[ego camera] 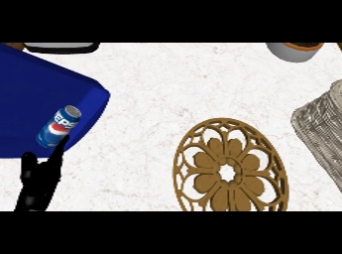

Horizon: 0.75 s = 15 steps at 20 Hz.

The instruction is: Pick the croissant from the placemat and place it in the basket

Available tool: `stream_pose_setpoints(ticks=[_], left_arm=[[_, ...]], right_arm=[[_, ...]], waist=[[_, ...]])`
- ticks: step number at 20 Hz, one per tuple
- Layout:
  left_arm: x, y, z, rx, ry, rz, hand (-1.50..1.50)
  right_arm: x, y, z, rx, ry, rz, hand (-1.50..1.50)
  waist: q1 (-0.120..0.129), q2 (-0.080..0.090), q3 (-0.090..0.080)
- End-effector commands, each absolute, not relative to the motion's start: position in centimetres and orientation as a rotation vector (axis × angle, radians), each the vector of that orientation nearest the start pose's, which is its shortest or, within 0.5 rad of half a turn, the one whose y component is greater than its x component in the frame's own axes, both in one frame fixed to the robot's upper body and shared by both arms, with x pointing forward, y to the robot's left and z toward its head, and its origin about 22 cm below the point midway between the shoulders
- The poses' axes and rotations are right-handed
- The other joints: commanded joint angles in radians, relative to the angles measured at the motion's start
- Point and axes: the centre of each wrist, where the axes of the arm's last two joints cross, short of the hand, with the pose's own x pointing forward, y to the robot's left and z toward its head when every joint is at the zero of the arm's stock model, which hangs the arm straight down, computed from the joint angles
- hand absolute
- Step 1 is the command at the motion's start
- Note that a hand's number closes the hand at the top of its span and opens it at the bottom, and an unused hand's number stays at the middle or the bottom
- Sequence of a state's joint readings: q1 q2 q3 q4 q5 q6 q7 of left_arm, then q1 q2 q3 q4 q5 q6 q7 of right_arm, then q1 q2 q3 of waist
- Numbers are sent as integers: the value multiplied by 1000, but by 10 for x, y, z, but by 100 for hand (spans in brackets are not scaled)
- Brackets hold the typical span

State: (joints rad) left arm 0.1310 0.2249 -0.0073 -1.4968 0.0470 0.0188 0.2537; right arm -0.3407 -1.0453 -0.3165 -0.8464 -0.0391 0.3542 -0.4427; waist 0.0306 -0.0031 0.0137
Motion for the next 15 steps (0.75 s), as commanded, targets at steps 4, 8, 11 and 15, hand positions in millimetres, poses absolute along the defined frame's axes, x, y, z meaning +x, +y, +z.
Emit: stream_pose_setpoints(ticks=[4,8,11,15], left_arm=[[196,309,-37,149,-1020,-55,0],[194,290,-44,145,-1024,-57,0],[199,291,-40,134,-1022,-66,0],[204,281,-40,132,-1042,-59,0]], right_arm=[[251,-584,211,-661,-1697,355,-150],[231,-607,218,-638,-1689,220,-150],[218,-618,209,-700,-1665,170,-150],[189,-636,224,-695,-1632,121,-150]], waist=[[-2,9,-12],[-1,13,-11],[0,14,-10],[-1,18,-8]])
